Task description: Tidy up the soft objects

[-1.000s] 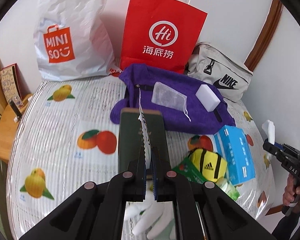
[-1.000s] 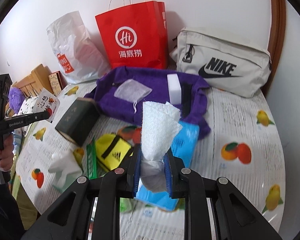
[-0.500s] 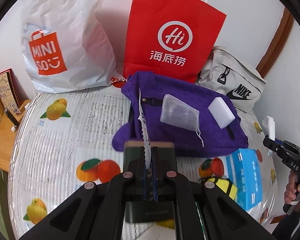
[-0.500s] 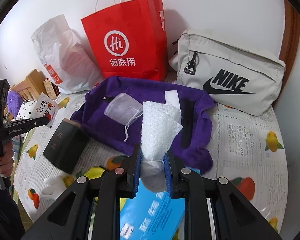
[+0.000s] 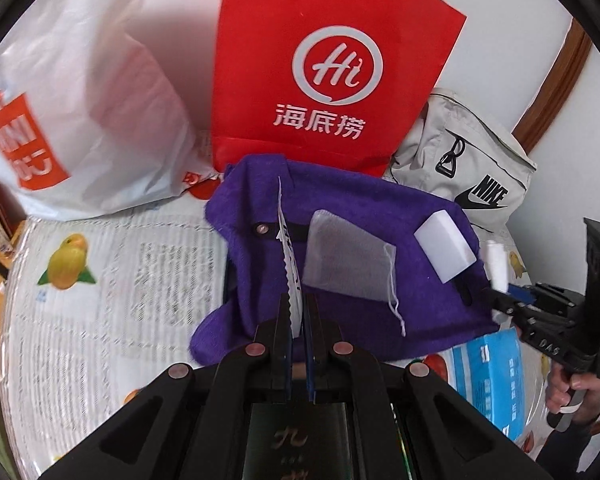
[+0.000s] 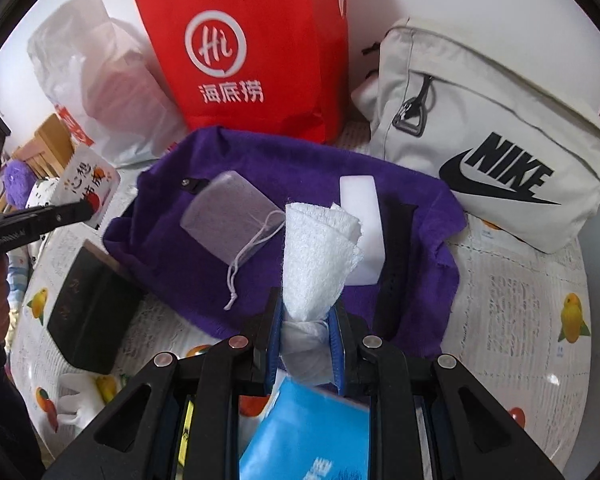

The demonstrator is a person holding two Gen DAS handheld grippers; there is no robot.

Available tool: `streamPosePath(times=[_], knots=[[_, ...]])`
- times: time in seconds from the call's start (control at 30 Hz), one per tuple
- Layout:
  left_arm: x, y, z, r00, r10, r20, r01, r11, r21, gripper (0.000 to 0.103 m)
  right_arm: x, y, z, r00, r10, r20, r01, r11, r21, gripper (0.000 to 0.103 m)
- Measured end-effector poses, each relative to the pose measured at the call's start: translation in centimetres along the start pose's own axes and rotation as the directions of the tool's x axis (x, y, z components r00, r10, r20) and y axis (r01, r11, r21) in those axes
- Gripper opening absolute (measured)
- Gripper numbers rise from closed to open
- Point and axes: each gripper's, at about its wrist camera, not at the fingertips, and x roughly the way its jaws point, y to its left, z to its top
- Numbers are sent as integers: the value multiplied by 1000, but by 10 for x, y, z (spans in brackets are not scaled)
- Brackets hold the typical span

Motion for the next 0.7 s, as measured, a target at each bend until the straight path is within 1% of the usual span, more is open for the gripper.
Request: streamPosePath(times=[0.2, 0.33, 0.5, 0.7], knots=[[29, 2, 10, 999, 18, -48, -18, 1000, 8, 5, 27, -2, 6, 998, 11, -63, -11, 1000, -4, 21], [46, 1, 11, 996, 22, -88, -20, 1000, 17, 5, 39, -3, 8, 995, 3, -98, -4, 1000, -13, 21], [59, -1, 14, 993, 26, -118, -22, 999, 32, 5, 56, -9, 9, 988, 3, -156, -3, 1000, 0, 22], [71, 2, 14, 987, 48, -157, -43, 998, 34, 5, 61, -12, 7, 983, 4, -183, -3, 1000, 8, 23]])
